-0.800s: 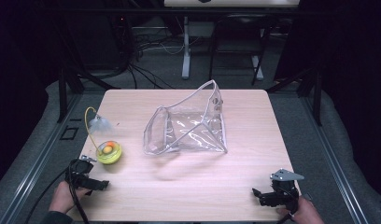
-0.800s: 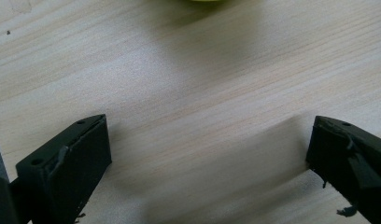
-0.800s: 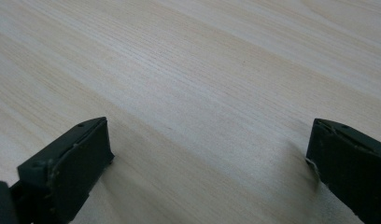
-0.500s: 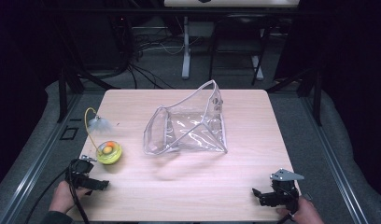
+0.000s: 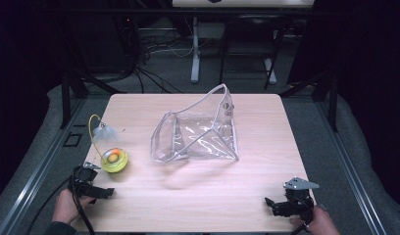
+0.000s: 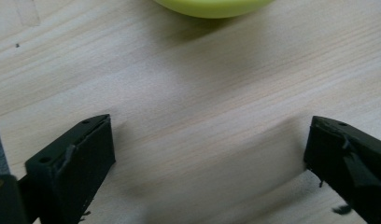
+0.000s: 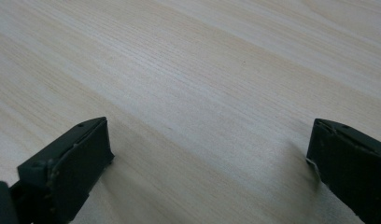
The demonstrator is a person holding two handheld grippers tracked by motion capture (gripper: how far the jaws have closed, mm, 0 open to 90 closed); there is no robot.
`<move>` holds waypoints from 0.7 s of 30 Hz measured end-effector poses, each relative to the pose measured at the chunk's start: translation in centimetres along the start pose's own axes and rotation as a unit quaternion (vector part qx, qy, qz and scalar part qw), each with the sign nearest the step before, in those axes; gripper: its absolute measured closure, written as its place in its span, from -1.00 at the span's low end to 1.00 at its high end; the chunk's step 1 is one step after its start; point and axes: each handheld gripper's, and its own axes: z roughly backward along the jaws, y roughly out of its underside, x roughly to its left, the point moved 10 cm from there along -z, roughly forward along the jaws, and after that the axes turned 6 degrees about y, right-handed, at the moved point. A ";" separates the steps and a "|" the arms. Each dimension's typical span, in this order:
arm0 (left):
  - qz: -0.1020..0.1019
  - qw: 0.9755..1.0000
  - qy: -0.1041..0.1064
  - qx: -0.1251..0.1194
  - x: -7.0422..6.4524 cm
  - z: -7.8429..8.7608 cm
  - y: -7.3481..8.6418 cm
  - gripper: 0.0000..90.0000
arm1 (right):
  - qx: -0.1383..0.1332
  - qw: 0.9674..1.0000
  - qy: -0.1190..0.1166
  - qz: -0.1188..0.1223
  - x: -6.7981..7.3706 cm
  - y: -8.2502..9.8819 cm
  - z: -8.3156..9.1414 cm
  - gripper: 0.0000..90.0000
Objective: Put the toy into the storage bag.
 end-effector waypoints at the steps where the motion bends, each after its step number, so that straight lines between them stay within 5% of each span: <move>1: 0.001 1.000 0.004 -0.001 0.0 0.1 0.0 -0.95 | 0.000 1.000 0.000 0.000 0.0 0.0 0.0 -1.00; 8: -0.006 1.000 0.003 -0.009 -0.3 0.4 -0.4 -1.00 | 0.000 1.000 0.000 0.000 0.0 0.0 0.0 -1.00; 21: 0.008 0.997 0.016 -0.071 -0.6 2.5 -2.3 -1.00 | 0.000 1.000 0.000 0.000 0.0 0.0 0.0 -1.00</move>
